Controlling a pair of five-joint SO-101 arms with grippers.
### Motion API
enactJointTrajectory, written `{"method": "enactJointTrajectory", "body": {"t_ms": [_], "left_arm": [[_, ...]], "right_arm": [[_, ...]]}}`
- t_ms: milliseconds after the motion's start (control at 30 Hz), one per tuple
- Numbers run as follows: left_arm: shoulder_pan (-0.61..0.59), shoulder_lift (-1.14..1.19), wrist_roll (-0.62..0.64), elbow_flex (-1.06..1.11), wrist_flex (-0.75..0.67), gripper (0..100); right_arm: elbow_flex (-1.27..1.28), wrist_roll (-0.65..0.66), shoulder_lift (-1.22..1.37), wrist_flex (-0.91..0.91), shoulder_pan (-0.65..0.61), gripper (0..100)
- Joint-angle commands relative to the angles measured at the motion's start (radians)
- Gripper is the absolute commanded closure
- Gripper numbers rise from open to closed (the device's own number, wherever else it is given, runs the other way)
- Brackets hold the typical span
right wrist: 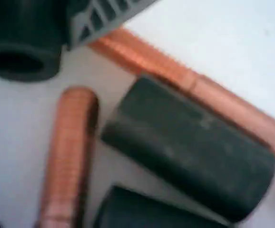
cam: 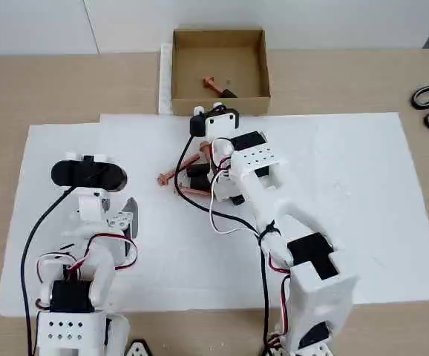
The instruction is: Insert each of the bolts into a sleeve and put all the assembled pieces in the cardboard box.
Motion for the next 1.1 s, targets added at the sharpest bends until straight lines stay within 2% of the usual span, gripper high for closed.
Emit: {"method": "enactJointTrajectory", "body": {"t_ms": [0, 367, 600, 900, 1067], "left_arm": [[0.005, -0.003, 0.005, -0.038, 0.003, 86], [0.005, -0.003, 0.002, -0.033, 0.003, 86], [0.005, -0.003, 0.0, -0.035, 0.003, 86], [0.005, 0.0, 0.002, -0.091, 0.011, 86], [0.005, 0.158, 0.002, -0.232, 0.037, 86]], "right_arm": [[-0.037, 0.011, 0.012, -0.015, -0.012, 83.1], [-0.037, 0.011, 0.021, -0.001, -0.005, 99.2], [-0.146, 0.035, 0.019, 0.136, 0.01, 99.5], [-0.442, 0.046, 0.018, 0.404, 0.099, 99.5], [-0.534, 0.048, 0.018, 0.507, 0.15, 99.5]]}}
